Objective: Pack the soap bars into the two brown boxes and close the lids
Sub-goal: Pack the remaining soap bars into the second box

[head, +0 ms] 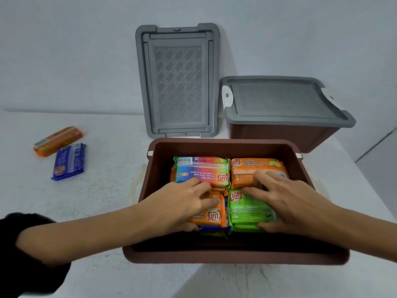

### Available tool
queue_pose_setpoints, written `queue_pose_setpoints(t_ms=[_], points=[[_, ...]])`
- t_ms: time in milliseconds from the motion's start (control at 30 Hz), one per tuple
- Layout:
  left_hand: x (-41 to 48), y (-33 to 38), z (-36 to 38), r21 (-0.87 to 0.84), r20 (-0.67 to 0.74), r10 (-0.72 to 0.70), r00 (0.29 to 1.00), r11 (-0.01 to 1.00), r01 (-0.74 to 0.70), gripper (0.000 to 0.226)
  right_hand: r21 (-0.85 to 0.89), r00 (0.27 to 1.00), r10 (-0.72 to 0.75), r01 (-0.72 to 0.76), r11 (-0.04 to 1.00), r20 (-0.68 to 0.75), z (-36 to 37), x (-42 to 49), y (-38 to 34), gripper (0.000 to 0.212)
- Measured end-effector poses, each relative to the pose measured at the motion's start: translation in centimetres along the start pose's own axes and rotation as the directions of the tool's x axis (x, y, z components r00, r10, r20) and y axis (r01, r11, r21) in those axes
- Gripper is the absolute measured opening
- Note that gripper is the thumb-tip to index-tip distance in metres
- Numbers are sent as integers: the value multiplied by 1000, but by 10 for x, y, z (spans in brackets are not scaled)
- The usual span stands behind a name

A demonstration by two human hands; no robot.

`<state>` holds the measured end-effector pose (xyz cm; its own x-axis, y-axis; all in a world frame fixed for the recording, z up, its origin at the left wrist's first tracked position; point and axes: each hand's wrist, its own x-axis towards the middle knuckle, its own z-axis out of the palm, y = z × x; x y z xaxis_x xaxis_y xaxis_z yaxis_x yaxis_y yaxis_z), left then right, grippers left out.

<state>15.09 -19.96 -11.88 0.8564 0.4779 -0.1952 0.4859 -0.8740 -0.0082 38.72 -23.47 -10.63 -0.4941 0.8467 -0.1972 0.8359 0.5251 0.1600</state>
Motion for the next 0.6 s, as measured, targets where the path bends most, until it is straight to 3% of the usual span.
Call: queue_pose_setpoints(t_ms=[167,233,333,500,600], points=[[-1,-1,2,-29,-41,3,999,1000,-4,60,52,997,-32,29,998,63,-14,8,-7,76],[-4,-6,-3,-120,-45,-35,998,992,29,58,115,992,-14,-1,993,128,-24,10,-1,72],[-20,-25,-18,-227,-181,-109,977,972,67,58,149,999,-36,31,988,29,-43,20,3,61],[-71,-75,-42,-309,-429,-386,817,912,268,39,204,968,-86,135,970,-235,-72,61,-1,54],[-108,-119,-46,-351,-465,-560,686,828,439,23,229,939,-137,215,949,-316,-87,106,-13,51]])
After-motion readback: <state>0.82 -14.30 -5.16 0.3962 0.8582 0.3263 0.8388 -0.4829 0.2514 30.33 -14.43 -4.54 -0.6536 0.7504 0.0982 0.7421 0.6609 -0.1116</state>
